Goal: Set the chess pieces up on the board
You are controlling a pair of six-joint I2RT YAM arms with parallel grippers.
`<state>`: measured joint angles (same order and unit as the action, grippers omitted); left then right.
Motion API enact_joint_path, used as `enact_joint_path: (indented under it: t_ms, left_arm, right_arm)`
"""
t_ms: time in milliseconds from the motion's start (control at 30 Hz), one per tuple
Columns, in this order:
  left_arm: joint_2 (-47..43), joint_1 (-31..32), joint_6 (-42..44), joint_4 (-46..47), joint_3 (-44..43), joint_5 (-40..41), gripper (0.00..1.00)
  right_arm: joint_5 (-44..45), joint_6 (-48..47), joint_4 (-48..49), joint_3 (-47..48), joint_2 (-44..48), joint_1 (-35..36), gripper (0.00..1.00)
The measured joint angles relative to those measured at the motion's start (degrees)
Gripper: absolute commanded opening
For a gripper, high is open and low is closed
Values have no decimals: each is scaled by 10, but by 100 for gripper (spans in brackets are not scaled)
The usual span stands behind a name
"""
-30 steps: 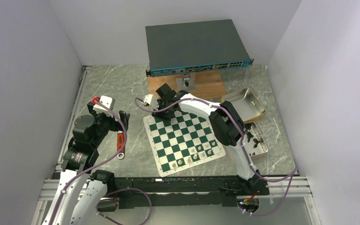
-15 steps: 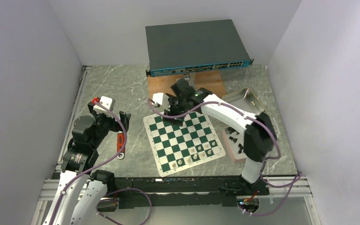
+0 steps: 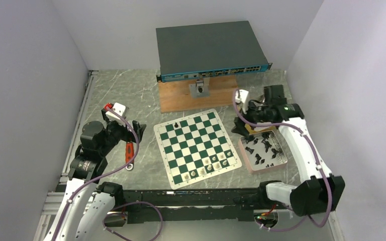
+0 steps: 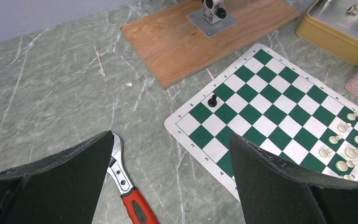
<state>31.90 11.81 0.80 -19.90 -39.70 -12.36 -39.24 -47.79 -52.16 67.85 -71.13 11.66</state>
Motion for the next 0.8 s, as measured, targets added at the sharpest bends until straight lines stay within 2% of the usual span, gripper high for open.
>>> enact_joint_path:
  t_ms: [167,300,367,500,667,800]
  left_arm:
    - [10,-1,0,0,0,-10,99]
    - [21,-2,0,-1,0,-18,99]
    - [24,-3,0,-1,0,-22,99]
    - [26,-3,0,-1,0,-33,99]
    - [26,-3,0,-1,0,-44,99]
    - [26,-3,0,-1,0,-49,99]
  right_arm:
    - [-86,24,1,-50,41,-152,83]
    - [-126,54,3,-66,20,-281,77]
    - [-127,66,7,-72,9,-318,76]
    - [-94,106,45,-122,15,-339,74]
    - [-1,163,108,-190,45,-339,64]
    - [38,181,145,-211,42,-339,58]
